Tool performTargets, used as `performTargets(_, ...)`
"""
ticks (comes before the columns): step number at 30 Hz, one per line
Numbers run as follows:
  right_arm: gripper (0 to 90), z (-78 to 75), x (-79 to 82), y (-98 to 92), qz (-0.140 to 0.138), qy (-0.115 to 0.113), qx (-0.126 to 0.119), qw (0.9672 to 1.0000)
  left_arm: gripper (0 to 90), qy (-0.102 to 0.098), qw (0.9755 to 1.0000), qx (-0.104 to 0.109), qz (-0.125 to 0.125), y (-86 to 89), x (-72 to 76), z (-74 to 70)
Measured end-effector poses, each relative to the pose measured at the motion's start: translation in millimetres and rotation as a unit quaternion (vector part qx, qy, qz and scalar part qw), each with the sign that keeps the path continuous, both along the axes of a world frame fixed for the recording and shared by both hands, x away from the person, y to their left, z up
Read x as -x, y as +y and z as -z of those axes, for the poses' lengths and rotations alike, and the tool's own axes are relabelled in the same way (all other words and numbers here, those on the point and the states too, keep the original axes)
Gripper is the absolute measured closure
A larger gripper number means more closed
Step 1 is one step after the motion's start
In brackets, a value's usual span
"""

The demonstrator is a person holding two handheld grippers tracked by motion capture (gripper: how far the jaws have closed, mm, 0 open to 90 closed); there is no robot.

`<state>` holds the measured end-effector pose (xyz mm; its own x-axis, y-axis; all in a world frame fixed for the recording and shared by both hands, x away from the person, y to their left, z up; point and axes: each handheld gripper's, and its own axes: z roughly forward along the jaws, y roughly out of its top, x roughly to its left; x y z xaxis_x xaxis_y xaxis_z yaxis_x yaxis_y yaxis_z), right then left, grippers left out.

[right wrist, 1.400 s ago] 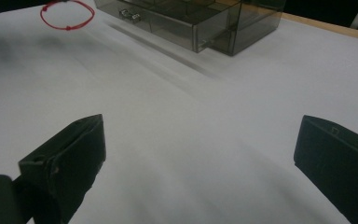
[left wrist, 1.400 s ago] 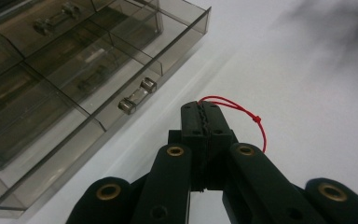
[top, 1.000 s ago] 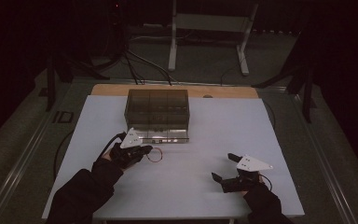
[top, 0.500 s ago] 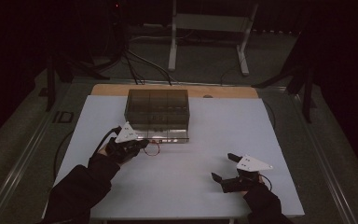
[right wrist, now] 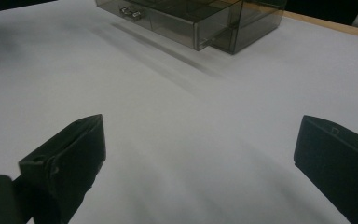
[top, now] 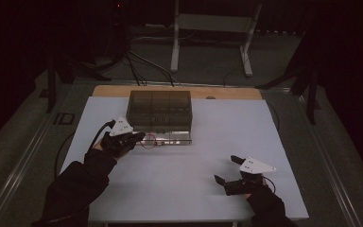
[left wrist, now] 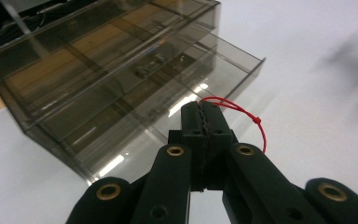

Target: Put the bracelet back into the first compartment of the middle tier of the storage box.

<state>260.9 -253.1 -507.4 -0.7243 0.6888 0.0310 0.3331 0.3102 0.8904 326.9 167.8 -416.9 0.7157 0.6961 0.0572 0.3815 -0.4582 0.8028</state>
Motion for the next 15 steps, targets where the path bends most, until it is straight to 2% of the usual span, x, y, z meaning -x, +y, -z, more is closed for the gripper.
performTargets(7, 2.4, -0.3, 0.3, 0.2, 0.001, 0.000, 0.000, 1.0000, 90.0, 0.000, 0.9998, 0.002, -0.019, 5.6, -7.2, 1.2)
performTargets(10, 2.4, 0.1, 0.1, 0.3, 0.000, -0.001, 0.002, 1.0000, 90.0, -0.006, 0.9997, -0.001, -0.025, 7.3, -11.3, 0.1)
performTargets(15, 2.4, -0.5, 0.7, 0.2, 0.000, -0.001, -0.001, 1.0000, 90.0, -0.004, 0.9989, -0.005, -0.046, 9.8, -18.6, 1.5)
